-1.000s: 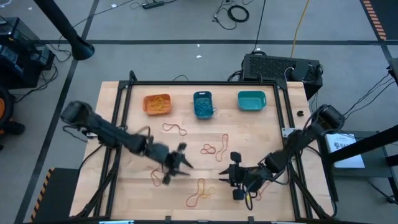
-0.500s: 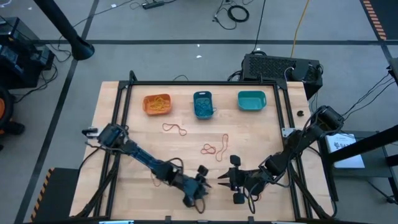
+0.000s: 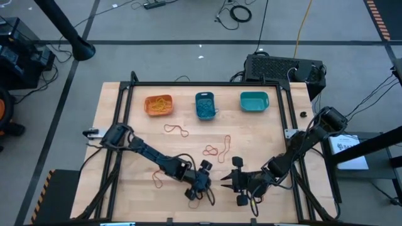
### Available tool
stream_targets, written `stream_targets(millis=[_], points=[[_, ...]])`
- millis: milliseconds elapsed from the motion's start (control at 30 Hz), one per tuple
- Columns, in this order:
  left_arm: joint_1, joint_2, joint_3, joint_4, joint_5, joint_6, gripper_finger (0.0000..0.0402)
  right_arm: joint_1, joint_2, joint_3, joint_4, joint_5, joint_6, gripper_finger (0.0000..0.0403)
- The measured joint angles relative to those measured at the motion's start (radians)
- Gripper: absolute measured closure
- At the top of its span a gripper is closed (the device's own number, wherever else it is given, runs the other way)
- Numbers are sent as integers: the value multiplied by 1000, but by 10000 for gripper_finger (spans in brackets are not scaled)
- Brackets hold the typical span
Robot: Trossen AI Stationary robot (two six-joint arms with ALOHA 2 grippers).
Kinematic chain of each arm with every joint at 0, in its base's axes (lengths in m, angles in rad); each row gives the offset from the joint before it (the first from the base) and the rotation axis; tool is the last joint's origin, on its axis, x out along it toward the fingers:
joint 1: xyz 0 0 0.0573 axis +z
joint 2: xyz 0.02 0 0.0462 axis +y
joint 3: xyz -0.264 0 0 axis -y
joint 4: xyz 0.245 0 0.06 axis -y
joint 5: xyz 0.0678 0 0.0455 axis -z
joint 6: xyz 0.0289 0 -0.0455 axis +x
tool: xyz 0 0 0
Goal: Sort rubber bands into baskets
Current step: Put the yellow rubber band into the orange bin
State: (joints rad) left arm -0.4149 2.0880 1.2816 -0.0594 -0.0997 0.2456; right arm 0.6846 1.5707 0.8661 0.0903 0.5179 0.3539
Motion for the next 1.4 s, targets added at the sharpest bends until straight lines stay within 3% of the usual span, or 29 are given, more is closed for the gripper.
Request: stream_targets(millis=[267,667,867,1133,1400], points=[[21,5,0,-11,72,-4,254,0,0,0,2,0,-17,312],[20,2,1,-69,107,0,386,0,0,0,4,1,27,312],[8,-11,-3,-35,102,52,398,0,0,0,5,1,53,312],[-33,-157,-3,-144,26,48,400,0,0,0,3,1,53,312],[-52,-410,-2,-368,-74,-14,400,3,-1,0,4,1,51,312]])
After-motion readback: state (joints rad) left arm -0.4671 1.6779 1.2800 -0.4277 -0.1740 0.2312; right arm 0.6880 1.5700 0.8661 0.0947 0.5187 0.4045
